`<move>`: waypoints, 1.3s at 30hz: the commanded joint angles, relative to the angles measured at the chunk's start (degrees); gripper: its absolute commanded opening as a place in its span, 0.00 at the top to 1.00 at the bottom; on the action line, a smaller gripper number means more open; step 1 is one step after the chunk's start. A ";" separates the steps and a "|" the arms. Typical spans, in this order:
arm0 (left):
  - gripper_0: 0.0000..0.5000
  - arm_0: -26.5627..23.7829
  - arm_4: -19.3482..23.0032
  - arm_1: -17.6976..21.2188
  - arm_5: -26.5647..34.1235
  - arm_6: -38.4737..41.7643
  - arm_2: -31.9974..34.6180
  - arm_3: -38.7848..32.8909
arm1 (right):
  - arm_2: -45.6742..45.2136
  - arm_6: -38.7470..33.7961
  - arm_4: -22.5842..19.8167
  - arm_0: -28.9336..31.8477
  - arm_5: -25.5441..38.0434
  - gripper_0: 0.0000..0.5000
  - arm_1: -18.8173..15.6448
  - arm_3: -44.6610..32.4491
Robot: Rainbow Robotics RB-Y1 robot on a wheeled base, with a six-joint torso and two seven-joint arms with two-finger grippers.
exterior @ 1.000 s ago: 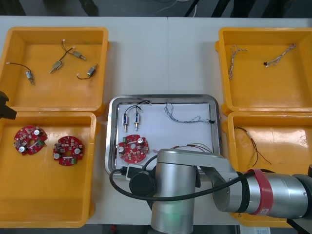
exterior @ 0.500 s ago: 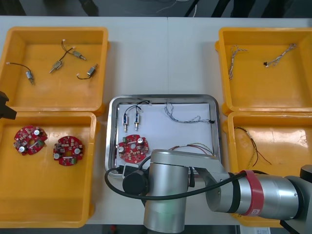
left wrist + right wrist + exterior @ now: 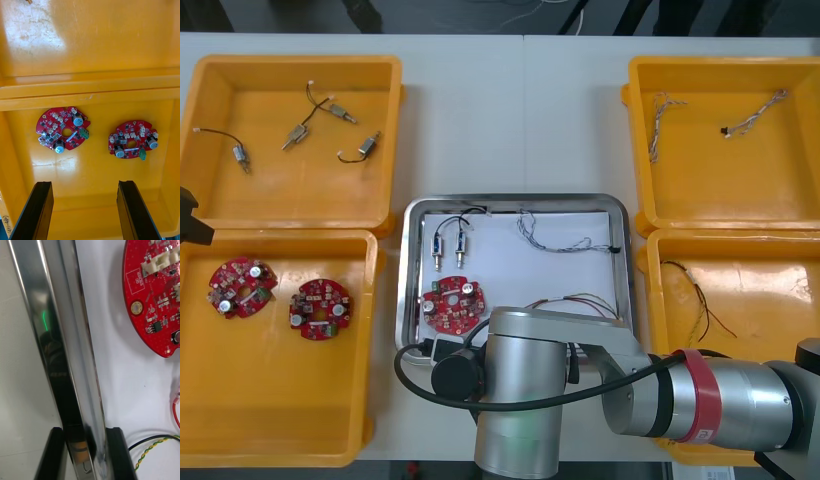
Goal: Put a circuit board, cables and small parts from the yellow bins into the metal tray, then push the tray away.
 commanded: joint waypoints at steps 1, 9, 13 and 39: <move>0.00 0.66 -0.31 2.69 0.37 0.54 1.57 -1.56 | 0.98 1.39 0.86 0.56 -0.35 0.87 0.53 -2.42; 0.00 0.66 -0.31 2.69 0.37 0.54 1.57 -1.56 | 0.98 1.65 1.21 -0.14 -0.79 0.98 -0.44 -3.30; 0.00 0.66 -0.31 2.69 0.37 0.54 1.57 -1.56 | 1.33 1.65 -0.29 -1.37 -2.20 0.97 -1.58 -3.74; 0.00 0.66 -0.31 2.69 0.37 0.54 1.57 -1.56 | 5.99 1.03 1.91 -6.64 -4.31 1.00 -3.51 -4.09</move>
